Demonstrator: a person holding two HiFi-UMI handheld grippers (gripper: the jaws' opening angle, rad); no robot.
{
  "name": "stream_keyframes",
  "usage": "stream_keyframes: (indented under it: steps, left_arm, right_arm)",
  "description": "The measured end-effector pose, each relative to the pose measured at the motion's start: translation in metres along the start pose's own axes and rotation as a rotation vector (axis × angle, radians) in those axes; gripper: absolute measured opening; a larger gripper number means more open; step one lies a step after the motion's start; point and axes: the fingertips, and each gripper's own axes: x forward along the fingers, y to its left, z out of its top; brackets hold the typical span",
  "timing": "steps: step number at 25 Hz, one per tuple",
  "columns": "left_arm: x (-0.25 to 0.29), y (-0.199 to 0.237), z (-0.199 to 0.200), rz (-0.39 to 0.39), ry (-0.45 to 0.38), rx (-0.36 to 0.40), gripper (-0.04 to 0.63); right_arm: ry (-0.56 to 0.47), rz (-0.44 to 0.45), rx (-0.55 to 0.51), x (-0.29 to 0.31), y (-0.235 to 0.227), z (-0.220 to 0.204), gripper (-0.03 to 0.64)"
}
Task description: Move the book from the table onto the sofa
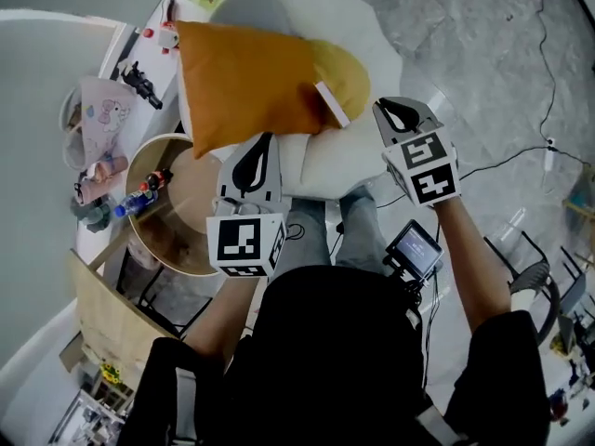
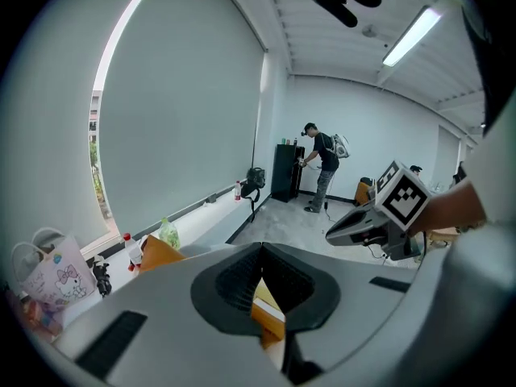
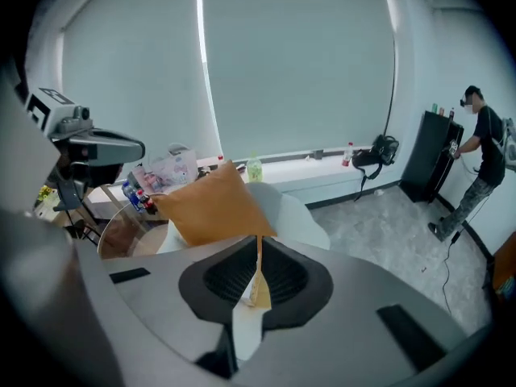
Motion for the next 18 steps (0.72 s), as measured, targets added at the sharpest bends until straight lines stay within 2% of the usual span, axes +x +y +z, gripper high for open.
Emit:
stream_keyframes:
  steps: [7,10,18]
  left_arm:
    - [-0.029,-0.014,0.068,-0.040,-0.109,0.086,0.009]
    - [-0.047,-0.023,0.098,-0.055,-0.165,0.108,0.009]
    - [-0.092,-0.051,0.141,-0.101,-0.274,0.096,0.009]
  right_arm:
    - [-0.187,-0.092,-0.007,-0.111,-0.009,0.064,0.020]
    - [-0.280,-0.104,0.021,-0.156,-0.007,0.084,0.020]
    - [-0.506,-0.120,0.087,-0.247,-0.007,0.101,0.021]
